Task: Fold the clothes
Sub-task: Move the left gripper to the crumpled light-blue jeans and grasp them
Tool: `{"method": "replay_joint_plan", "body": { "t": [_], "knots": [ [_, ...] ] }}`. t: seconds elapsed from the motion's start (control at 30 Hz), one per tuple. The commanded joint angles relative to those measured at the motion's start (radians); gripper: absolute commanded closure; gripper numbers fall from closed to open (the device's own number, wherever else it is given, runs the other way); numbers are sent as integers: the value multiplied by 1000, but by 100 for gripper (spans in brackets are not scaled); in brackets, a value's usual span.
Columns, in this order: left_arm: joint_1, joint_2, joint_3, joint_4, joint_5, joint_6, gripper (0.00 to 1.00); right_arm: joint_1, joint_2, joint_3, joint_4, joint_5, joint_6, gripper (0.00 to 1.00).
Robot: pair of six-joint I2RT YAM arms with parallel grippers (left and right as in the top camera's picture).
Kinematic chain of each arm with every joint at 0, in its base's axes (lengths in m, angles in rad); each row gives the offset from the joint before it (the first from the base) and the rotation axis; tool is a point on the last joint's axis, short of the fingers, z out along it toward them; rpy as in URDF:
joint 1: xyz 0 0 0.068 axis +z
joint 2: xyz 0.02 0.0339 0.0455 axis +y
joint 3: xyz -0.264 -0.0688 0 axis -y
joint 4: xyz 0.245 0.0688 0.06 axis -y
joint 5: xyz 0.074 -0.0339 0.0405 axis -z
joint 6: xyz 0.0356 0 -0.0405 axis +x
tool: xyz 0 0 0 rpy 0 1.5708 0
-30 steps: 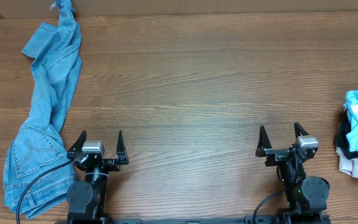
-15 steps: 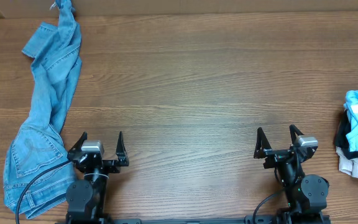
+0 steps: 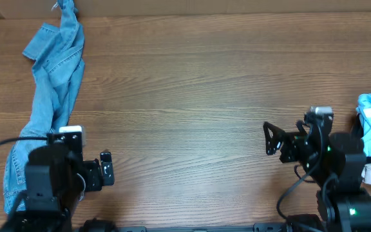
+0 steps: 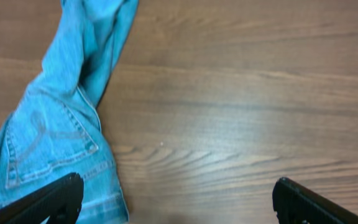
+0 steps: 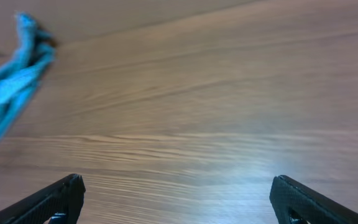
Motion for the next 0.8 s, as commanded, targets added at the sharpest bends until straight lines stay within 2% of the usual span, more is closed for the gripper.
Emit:
{"method": "replay_joint_plan", "body": {
  "t": [0.0,0.03,0.07,0.13,0.23,0.3,0.4,0.43,0.5,0.53,0.6,0.67,0.7,0.77],
  "knots": [
    [12,46,124,-98,-39,-107,0,3,51,40,35,-150,4,0],
    [12,45,123,-161,-193,-311,6,3,79,40,30,-150,4,0],
    [12,45,122,-229,-299,-488,18,3,100,40,25,-150,5,0],
    [12,45,122,-285,-348,-637,0,3,137,40,17,-150,4,0],
    [12,50,122,-268,-373,-681,5,3,176,40,5,-150,4,0],
    [12,103,122,-226,-357,-635,9,3,182,40,-5,-149,3,0],
    [13,276,122,-197,-357,-526,0,3,182,40,-6,-149,0,0],
    [22,340,122,-165,-333,-465,0,3,182,40,-5,-149,-4,0],
    [84,440,122,-76,-172,-257,0,3,182,40,-5,-145,-4,0],
    [157,491,122,-26,-72,-164,0,3,182,40,-5,-145,-4,0],
    [322,566,122,24,70,-52,0,3,182,40,-5,-145,-4,0],
    [532,656,122,45,164,-32,0,3,182,40,-5,-142,-4,0],
    [631,729,122,53,196,-59,0,3,182,40,-4,-137,-4,0],
    [680,829,121,47,199,-74,3,3,182,40,0,-138,-4,0]
  ]
}}
